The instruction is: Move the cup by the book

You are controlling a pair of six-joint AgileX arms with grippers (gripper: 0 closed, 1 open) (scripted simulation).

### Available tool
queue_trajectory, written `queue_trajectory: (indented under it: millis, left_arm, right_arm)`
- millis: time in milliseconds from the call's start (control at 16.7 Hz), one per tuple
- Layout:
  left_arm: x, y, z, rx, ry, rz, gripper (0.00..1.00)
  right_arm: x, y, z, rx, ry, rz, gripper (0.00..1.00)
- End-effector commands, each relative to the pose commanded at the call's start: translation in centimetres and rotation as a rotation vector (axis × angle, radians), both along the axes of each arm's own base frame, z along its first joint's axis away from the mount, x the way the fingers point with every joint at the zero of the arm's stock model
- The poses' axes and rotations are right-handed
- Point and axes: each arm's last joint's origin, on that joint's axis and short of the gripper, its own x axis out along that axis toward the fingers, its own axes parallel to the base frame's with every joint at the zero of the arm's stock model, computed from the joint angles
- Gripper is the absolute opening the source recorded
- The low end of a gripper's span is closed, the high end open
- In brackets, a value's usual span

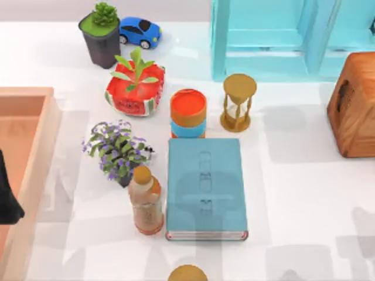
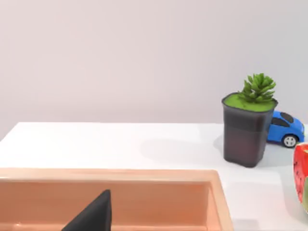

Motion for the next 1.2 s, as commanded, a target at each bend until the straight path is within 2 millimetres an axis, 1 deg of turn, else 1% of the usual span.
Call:
queue_trajectory:
  millis: [300, 1080, 1140, 1200]
  left_arm:
    - [0.0, 0.0, 0.0, 0.0, 0.0, 0.0, 1.0]
    - [0.0, 0.0, 0.0, 0.0, 0.0, 0.0, 1.0]
    - [0.0, 0.0, 0.0, 0.0, 0.0, 0.0, 1.0]
    - [0.0, 0.0, 0.0, 0.0, 0.0, 0.0, 1.0]
  right_arm:
    - [-0.08, 0.01, -0.27, 0.0, 0.002, 0.0, 1.0]
    - [-0.08, 0.01, -0.27, 0.0, 0.002, 0.0, 0.02]
    - [-0.08, 0.01, -0.27, 0.0, 0.002, 0.0, 0.0]
    - [-0.08, 0.01, -0.27, 0.0, 0.002, 0.0, 0.0]
